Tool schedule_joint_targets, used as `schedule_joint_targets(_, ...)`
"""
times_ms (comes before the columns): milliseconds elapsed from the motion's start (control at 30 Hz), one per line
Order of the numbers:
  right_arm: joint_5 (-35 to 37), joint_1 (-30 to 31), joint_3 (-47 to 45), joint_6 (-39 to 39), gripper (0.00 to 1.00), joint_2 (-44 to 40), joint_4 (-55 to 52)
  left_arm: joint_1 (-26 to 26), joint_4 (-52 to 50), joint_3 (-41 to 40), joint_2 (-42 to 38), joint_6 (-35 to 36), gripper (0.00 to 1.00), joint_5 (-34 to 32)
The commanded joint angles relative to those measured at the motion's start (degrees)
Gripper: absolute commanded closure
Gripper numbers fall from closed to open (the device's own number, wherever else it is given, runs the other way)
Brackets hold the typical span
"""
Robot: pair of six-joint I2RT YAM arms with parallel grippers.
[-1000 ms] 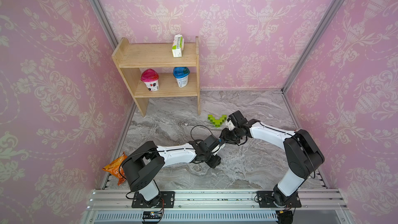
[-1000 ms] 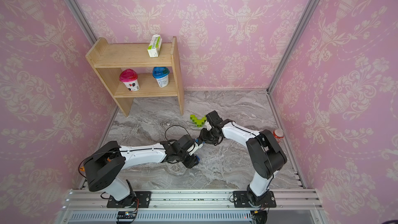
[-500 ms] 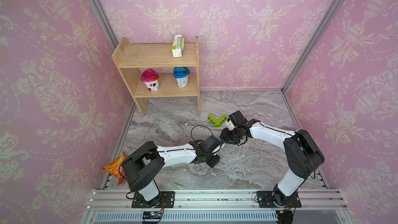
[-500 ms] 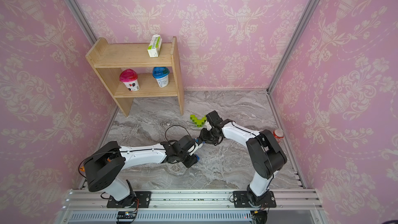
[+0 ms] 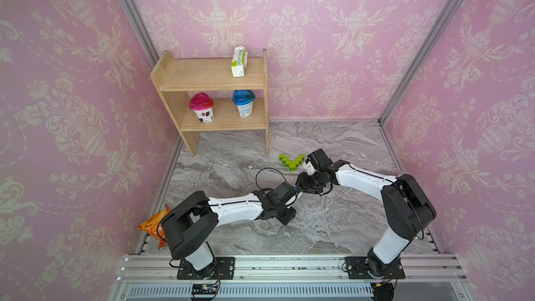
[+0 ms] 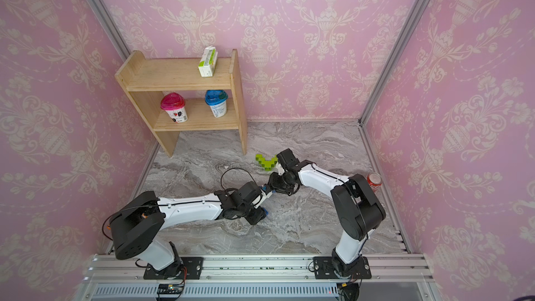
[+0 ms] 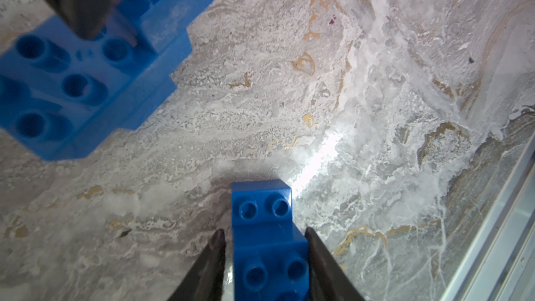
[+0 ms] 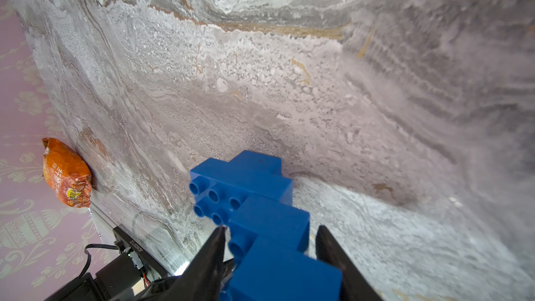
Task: Assemble the letter v with lego
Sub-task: Pick up the lego brick from the center of the board.
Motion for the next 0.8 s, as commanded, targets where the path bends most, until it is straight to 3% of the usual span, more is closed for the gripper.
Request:
schedule_joint_targets(0,-0.2,0.3,0.9,-1.5,0.48,1.0,-1.5,-0.3,0.7,-0.7,-0.8,-0.7,0.56,-1.3)
schedule_joint_targets(200,-0.2,0.3,0.9,-1.5,0.49,0.9,-1.5,-0.3,0.5,-0.4,0.3,-0.7,0.58,-0.6)
schedule_joint_targets(500,-0.2,0.3,1.4,-1.7,0.51,1.3,-1.2,0.5,-1.6,0.1,-3.4,1.1,0.70,-1.9)
schedule_joint_targets(767,0.5,0.3,2.6,-3.1,0.51,1.5,-2.9,9.5,-7.5,2.0,-12.2,11.8,0.74,0.5)
